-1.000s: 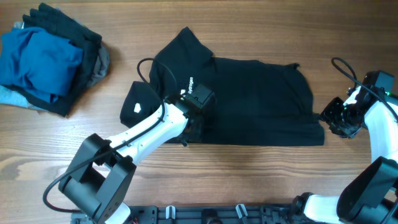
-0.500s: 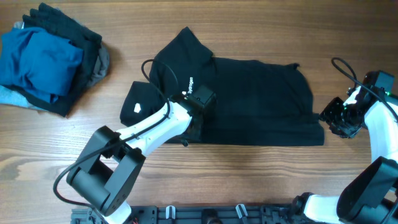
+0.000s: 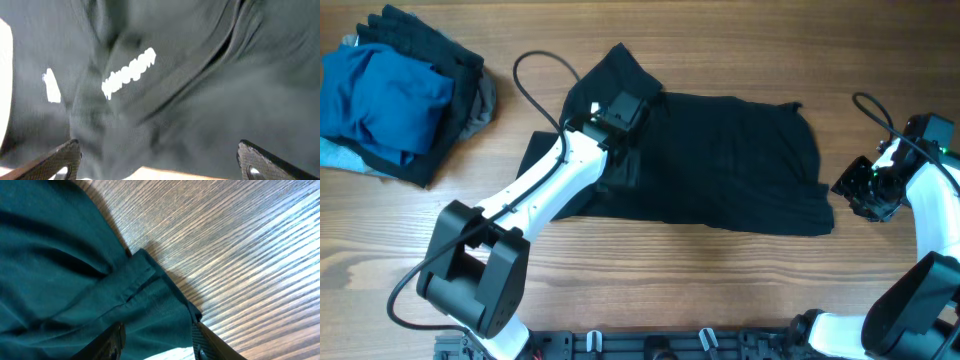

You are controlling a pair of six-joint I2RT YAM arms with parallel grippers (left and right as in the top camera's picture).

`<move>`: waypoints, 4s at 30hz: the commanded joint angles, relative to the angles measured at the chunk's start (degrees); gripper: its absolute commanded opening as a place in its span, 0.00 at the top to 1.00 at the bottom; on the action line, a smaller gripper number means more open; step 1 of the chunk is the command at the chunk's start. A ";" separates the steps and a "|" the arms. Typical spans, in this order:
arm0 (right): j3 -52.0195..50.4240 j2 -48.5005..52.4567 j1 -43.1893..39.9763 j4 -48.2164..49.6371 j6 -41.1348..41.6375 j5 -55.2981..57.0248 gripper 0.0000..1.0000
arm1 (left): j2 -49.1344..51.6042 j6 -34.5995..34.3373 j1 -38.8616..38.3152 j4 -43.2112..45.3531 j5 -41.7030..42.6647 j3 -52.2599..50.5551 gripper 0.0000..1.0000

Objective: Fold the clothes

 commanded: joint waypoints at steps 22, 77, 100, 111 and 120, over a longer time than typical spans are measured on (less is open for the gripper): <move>1.20 -0.83 -0.42 0.17 -1.18 -0.50 0.51 | 1.57 -5.44 6.21 9.05 1.01 -7.23 0.43; -6.08 0.79 -0.42 8.33 -1.40 -0.39 0.47 | -0.26 -10.19 20.35 7.61 11.02 -21.05 0.35; -7.54 4.94 5.03 18.49 -3.91 -2.78 0.47 | -0.26 -10.16 27.32 8.48 6.62 -21.05 0.03; -7.54 11.13 5.20 20.50 0.52 -3.08 0.51 | -0.26 -10.19 27.32 8.70 6.62 -21.05 0.02; -5.86 11.32 5.11 19.10 0.48 -2.32 0.96 | -0.26 -10.16 27.32 8.48 6.62 -21.05 0.02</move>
